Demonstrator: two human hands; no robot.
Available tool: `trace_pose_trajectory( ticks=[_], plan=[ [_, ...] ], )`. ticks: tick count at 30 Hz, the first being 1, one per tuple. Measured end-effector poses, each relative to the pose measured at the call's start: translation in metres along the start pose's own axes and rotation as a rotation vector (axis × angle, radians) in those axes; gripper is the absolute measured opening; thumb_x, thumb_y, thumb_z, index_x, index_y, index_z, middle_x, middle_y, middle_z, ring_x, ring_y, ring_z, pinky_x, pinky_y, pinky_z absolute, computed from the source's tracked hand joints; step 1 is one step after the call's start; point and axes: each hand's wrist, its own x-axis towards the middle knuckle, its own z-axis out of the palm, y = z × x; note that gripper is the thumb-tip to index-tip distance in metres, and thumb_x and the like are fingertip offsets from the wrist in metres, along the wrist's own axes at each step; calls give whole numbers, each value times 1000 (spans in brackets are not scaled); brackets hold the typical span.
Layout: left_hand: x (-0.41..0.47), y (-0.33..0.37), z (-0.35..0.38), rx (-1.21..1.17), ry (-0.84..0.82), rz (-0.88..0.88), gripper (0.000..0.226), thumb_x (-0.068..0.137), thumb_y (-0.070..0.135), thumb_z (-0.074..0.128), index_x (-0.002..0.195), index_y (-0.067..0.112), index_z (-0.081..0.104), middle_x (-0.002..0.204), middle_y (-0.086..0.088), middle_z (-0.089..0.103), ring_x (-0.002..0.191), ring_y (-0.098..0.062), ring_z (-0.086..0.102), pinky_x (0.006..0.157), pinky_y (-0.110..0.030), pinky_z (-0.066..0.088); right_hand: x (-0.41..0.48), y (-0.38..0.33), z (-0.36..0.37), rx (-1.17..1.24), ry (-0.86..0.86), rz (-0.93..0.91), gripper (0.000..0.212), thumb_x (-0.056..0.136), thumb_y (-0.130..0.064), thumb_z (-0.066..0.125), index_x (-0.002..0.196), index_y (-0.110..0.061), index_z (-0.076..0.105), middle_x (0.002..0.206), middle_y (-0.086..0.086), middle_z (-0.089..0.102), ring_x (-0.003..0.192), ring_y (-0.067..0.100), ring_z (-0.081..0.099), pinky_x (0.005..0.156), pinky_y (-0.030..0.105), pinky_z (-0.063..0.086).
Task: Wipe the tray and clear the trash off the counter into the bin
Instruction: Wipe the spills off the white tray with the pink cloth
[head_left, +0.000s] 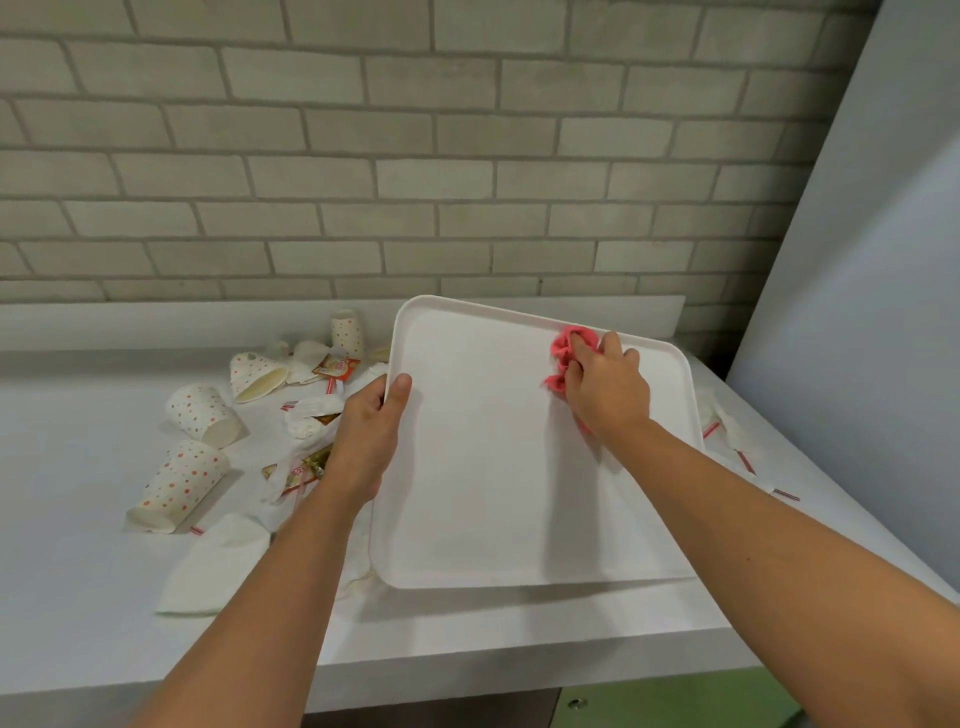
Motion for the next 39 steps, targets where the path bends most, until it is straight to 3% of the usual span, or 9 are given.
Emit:
trace_pose_trajectory(
  ticks=[7,15,19,21,25,29,34,37,39],
  plan=[
    [-1,-2,-2,22,-6,-27,19,98,33,43,101,27,61,94,5,67,90,-17,64,81,-33,52,13,47,-9,-54,-120,221,37,97,-26,43,131,-12,46,135,13,37,124,37,37,86,38,39],
    [0,2,0,31,-10,-18,17,97,33,44,103,27,59,94,4,67,88,-19,64,77,-33,53,30,79,-21,-74,-222,417,71,90,-50,51,145,-9,31,140,14,36,128,38,37,105,48,36],
    [-2,2,1,27,-9,-13,15,97,33,44,98,33,59,96,2,67,91,-21,64,81,-38,53,24,91,-20,-46,-283,428,56,90,-42,53,137,-11,44,134,14,47,122,35,46,105,45,41],
    [-3,1,2,27,-4,-20,16,98,32,43,94,35,58,94,5,66,90,-19,64,81,-36,52,23,99,-14,8,-270,403,38,84,-32,58,115,-11,61,116,13,62,109,34,59,94,46,50],
    [-5,0,3,31,6,-33,16,98,32,42,97,33,58,93,7,66,88,-16,63,80,-33,52,9,93,-16,214,-326,525,13,89,-25,60,94,-13,61,78,2,65,80,21,67,74,29,55],
    [-6,-2,1,29,10,-56,17,98,33,41,99,32,58,93,7,66,90,-17,63,80,-33,51,-4,86,-19,291,-499,714,32,98,-33,46,79,-12,61,46,2,62,32,10,52,38,15,45],
    [-12,-1,4,-5,27,-88,15,99,31,39,105,27,53,87,13,60,80,-5,58,65,-21,45,-36,78,-24,-78,-473,438,36,94,-19,53,61,-15,40,59,-2,43,43,5,39,35,15,30],
    [-16,2,6,-38,34,-124,16,100,32,37,109,28,49,84,16,55,76,-2,54,60,-19,41,-48,79,-13,-133,-679,500,35,95,-16,46,60,-12,51,48,-1,51,25,6,39,30,15,28],
    [-17,4,6,-49,42,-148,26,100,34,36,119,25,51,84,16,55,77,-5,54,60,-21,41,-53,81,-11,-188,-701,490,33,93,-20,47,63,-16,59,47,-4,54,31,9,43,37,16,33]
  ],
)
